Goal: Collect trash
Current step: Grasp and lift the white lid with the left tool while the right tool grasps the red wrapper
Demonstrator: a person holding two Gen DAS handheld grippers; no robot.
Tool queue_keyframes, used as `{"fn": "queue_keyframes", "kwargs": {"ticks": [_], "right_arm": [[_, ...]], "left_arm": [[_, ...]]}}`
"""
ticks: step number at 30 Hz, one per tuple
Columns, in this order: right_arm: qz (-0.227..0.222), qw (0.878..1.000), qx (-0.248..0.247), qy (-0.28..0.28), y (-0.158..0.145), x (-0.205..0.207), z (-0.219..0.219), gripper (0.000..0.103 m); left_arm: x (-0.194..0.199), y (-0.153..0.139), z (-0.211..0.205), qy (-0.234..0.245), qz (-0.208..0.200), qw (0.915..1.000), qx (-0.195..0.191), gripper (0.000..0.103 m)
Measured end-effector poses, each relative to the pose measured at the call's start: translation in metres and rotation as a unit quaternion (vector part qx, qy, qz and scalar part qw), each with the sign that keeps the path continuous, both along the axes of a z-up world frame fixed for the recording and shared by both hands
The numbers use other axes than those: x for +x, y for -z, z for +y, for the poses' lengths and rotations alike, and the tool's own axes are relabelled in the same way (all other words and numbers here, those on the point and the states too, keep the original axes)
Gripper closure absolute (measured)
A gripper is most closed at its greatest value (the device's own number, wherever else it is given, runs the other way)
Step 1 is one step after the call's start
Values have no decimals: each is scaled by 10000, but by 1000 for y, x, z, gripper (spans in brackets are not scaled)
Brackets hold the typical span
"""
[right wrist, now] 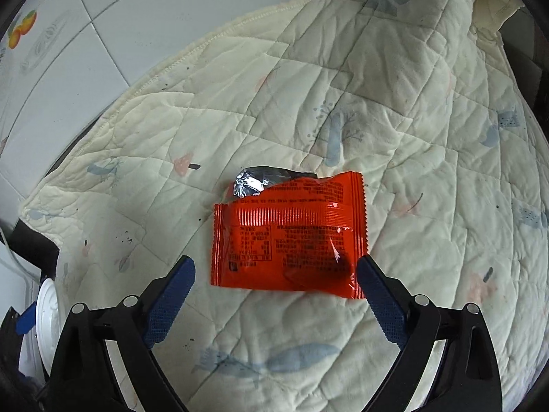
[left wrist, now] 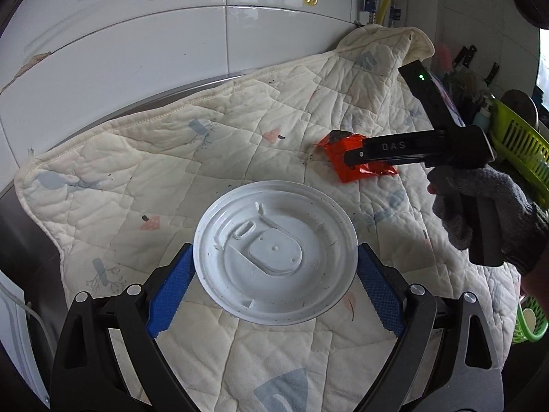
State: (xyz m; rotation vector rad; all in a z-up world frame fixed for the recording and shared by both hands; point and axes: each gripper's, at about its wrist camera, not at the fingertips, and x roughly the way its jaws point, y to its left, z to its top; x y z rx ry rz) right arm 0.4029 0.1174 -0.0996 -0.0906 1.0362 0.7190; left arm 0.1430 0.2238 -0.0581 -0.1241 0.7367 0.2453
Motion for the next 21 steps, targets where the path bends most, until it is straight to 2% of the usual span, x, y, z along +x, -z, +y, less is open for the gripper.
{"fn": "queue_keyframes", "kwargs": {"ticks": [9, 17, 19, 21], "right_arm": [[-114, 9995, -252, 130, 9, 15, 21, 10], [-40, 9992, -308, 247, 15, 28, 20, 10], [-94, 9991, -341, 241, 15, 28, 21, 11], [-163, 9988, -390, 233, 15, 25, 22, 22]], "left_arm": [[-4, 2, 7, -57, 3, 10000, -73, 12], [-2, 3, 6, -37, 28, 9999, -117, 13], [-2, 3, 6, -54, 28, 9999, -126, 13], [-3, 3, 8, -87, 17, 9998, -175, 13]]}}
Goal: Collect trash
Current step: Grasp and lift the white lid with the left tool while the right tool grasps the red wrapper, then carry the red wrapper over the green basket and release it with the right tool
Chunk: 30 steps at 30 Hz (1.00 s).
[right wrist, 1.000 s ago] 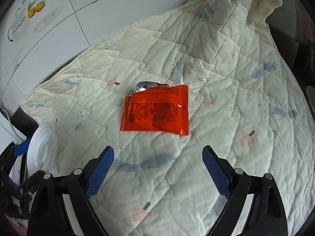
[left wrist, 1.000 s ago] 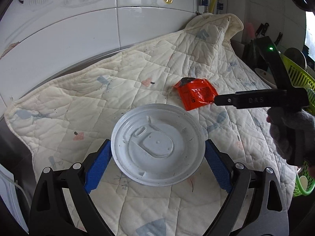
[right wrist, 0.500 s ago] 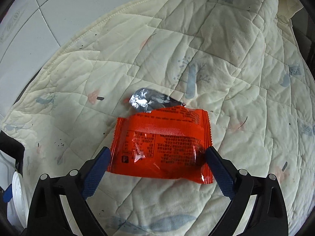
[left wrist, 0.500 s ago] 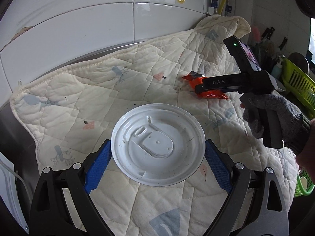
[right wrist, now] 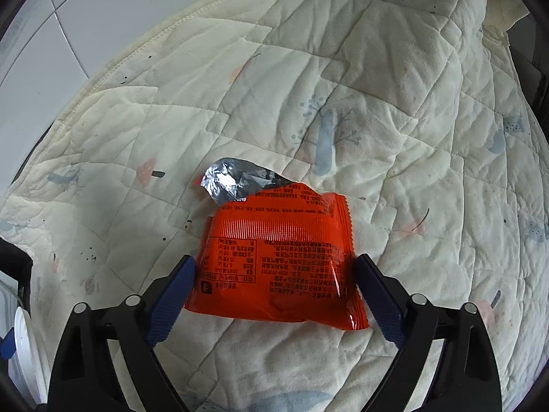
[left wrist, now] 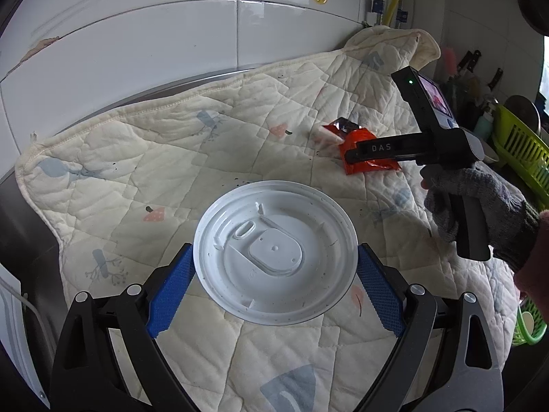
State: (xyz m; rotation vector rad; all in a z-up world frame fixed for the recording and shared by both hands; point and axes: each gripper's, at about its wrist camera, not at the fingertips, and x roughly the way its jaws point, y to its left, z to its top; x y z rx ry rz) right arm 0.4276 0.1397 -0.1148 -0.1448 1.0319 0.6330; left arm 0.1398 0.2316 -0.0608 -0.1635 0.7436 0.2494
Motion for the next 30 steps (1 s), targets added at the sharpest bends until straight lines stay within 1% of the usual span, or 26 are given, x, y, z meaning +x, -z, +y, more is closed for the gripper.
{"fn": "queue_keyframes", "kwargs": {"ticks": [3, 7, 11, 17, 19, 20, 22, 24, 30], "right_arm": [[-16, 10000, 56, 9, 0, -10, -5, 28], [3, 9998, 216, 41, -6, -21, -19, 29], [-90, 9994, 345, 3, -20, -41, -39, 29], [-375, 9989, 265, -39, -41, -87, -80, 29], [-444, 9986, 283, -26, -49, -106, -97, 29], [-464, 9986, 265, 3, -53, -108, -102, 29], [-549, 9982, 232, 74, -60, -130, -118, 29], [-604, 9979, 180, 158, -62, -151, -135, 29], [-698, 9963, 97, 486, -66, -193, -188, 29]], "left_arm": [[-1, -1, 1, -10, -23, 10000, -43, 13], [-4, -6, -3, 15, -66, 10000, -52, 13], [-9, -16, -11, 92, -168, 9998, -41, 13], [-19, -29, -35, 286, -329, 9990, -54, 13], [-23, -32, -45, 367, -366, 9986, -52, 13], [-25, -33, -50, 412, -385, 9984, -65, 13], [-28, -34, -60, 495, -402, 9979, -70, 13], [-31, -38, -71, 587, -445, 9973, -46, 13], [-35, -44, -105, 879, -525, 9947, -77, 13]]}}
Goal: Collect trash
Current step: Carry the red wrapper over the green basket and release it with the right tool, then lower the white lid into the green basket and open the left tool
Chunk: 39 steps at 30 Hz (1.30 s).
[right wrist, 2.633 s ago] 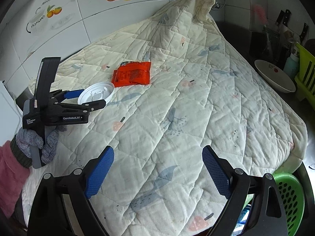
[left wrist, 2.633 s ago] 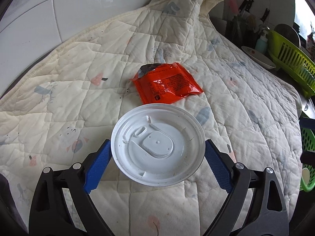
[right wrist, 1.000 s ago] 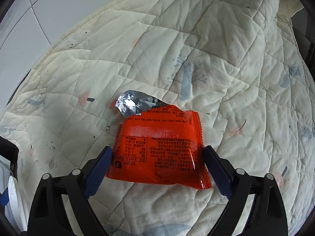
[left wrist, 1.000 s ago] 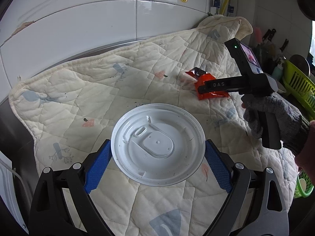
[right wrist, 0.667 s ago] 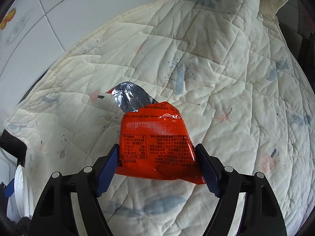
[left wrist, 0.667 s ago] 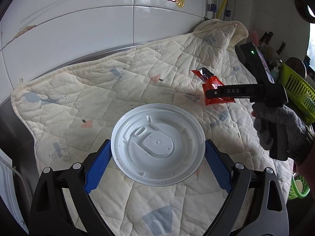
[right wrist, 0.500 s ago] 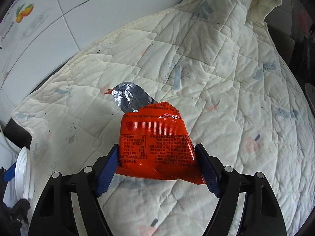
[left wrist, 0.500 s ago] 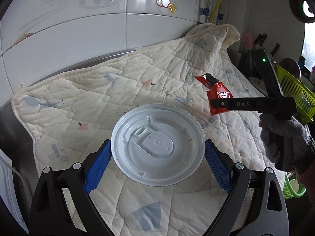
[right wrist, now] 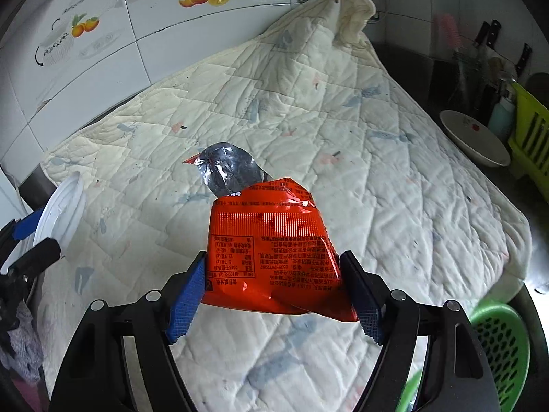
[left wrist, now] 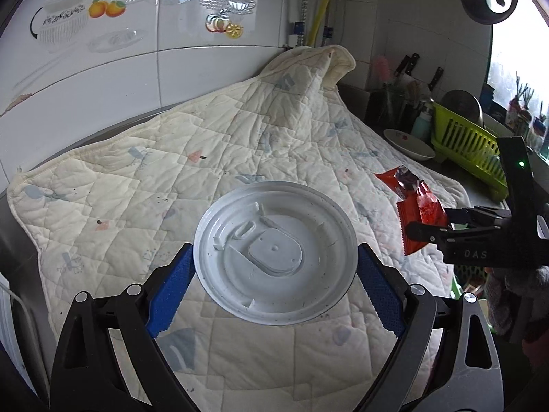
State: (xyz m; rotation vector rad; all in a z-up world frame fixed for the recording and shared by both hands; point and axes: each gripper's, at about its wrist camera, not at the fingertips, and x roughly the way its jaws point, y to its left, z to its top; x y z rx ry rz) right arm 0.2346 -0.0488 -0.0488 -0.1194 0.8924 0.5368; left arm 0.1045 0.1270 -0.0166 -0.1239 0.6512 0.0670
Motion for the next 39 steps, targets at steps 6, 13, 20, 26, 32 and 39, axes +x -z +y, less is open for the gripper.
{"fn": "queue_keyframes", "kwargs": {"ticks": [6, 13, 20, 26, 32, 39], "right_arm": [[-193, 9987, -41, 467, -3, -37, -60, 29], [-147, 9918, -46, 1269, 2, -70, -147, 29], [-113, 9782, -158, 2067, 7, -82, -221, 25], [-72, 9694, -112, 2453, 12, -77, -256, 15], [-53, 9631, -67, 2689, 17, -77, -273, 11], [-105, 9595, 93, 2815, 14, -80, -287, 8]], "left_arm": [[5, -2, -43, 452, -46, 9989, -58, 13], [17, -1, -94, 988, -32, 9950, -108, 12], [24, -2, -133, 1398, -9, 9901, -86, 12], [27, 2, -159, 1666, 50, 9860, -43, 12], [31, 5, -175, 1846, 112, 9828, -36, 12], [33, 7, -196, 2081, 131, 9780, -21, 12]]}}
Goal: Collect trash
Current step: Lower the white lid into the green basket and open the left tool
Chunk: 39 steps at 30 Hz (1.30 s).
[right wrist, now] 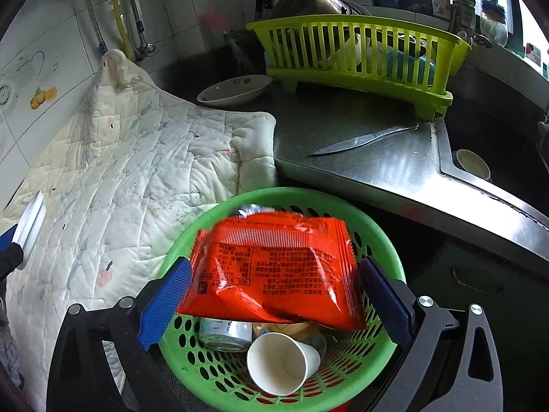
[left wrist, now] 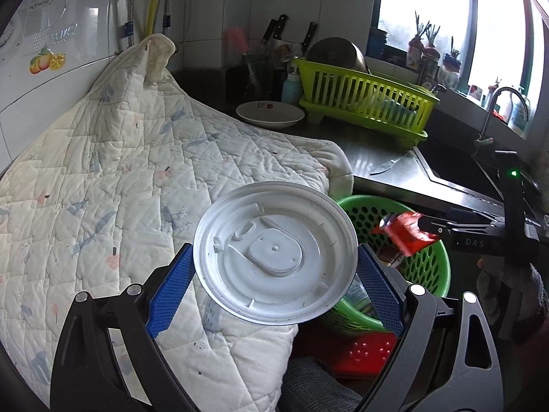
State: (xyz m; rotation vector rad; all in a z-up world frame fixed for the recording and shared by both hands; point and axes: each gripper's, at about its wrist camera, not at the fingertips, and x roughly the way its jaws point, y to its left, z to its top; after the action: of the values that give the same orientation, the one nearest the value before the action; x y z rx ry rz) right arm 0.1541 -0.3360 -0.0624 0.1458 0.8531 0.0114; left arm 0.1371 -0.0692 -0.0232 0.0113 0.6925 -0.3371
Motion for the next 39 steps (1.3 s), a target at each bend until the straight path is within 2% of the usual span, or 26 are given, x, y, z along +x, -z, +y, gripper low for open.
{"fn": "queue_keyframes", "kwargs": {"ticks": [8, 20, 33, 39], "right_arm": [[-165, 9998, 78, 76, -13, -11, -10, 8], [-437, 9986, 93, 289, -34, -50, -31, 8], [-578, 9971, 94, 489, -37, -85, -46, 8], [-617, 9963, 260, 536, -36, -92, -50, 8]], "left_arm": [[4, 3, -25, 274, 71, 9996, -1, 12], [14, 16, -76, 744, 262, 9968, 91, 12], [28, 17, -121, 1037, 318, 9940, 129, 11], [32, 17, -135, 1162, 340, 9926, 123, 10]]}}
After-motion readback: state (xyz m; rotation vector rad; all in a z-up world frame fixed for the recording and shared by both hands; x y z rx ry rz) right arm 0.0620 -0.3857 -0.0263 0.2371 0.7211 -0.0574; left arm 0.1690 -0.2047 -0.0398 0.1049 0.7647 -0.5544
